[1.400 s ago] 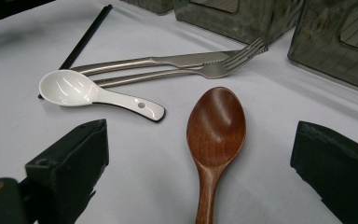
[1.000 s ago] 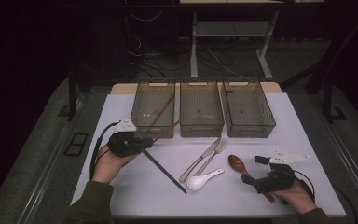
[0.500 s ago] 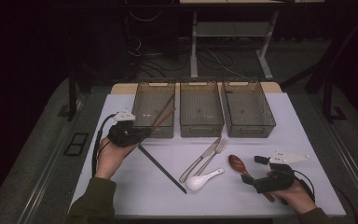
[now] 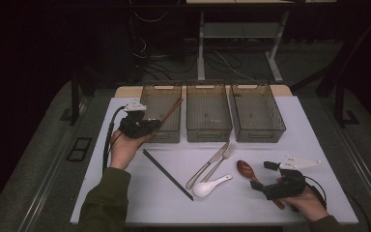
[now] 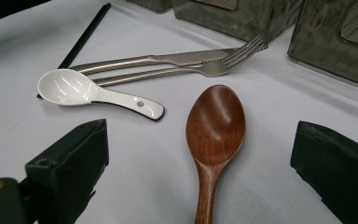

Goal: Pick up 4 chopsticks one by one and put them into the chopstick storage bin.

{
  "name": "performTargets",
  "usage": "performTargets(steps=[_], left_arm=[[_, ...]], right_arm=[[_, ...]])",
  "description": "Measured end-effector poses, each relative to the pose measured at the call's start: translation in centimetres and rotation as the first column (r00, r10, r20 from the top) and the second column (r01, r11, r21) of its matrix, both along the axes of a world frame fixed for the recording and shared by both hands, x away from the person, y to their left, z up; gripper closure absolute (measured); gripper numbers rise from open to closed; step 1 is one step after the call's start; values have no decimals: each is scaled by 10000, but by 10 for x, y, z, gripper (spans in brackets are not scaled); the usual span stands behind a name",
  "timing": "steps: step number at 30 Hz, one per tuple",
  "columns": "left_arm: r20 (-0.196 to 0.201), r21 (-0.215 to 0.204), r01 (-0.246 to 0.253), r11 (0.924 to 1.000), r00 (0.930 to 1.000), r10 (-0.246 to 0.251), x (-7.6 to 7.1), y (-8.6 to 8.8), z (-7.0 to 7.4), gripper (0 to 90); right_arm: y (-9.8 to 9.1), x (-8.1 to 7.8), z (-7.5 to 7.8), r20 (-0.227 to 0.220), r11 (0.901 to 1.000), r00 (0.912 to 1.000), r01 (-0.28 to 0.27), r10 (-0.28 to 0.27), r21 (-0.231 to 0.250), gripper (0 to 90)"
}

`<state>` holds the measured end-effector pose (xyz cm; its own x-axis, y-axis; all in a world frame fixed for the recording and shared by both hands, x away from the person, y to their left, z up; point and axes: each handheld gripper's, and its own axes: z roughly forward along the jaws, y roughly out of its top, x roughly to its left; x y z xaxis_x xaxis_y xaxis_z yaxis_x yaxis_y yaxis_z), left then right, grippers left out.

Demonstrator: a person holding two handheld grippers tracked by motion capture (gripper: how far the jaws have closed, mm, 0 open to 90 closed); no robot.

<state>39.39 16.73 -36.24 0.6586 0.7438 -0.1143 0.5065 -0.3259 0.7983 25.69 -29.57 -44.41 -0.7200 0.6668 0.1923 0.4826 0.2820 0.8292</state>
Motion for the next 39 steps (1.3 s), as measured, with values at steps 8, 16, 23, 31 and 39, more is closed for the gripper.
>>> performTargets(steps=[8,16,23,31,39], left_arm=[[-9,133,-446,9989,9990,446,21,-4,11,836],[-57,379,-815,9959,9966,818,45,-9,12,838],[-76,446,-1115,9928,9937,1119,64,-8,10,839],[-36,-150,-1501,9886,9887,1501,84,-2,10,839],[-2,-95,-1749,9845,9846,1749,99,-5,1,838]], right_arm=[[0,0,0,21,10000,10000,-8,8,27,40],[0,0,0,29,10000,10000,-1,1,35,40],[-1,0,0,9,10000,10000,16,-16,57,40],[-1,0,0,14,10000,10000,0,0,60,40],[-2,0,0,-3,10000,10000,2,-2,65,40]])
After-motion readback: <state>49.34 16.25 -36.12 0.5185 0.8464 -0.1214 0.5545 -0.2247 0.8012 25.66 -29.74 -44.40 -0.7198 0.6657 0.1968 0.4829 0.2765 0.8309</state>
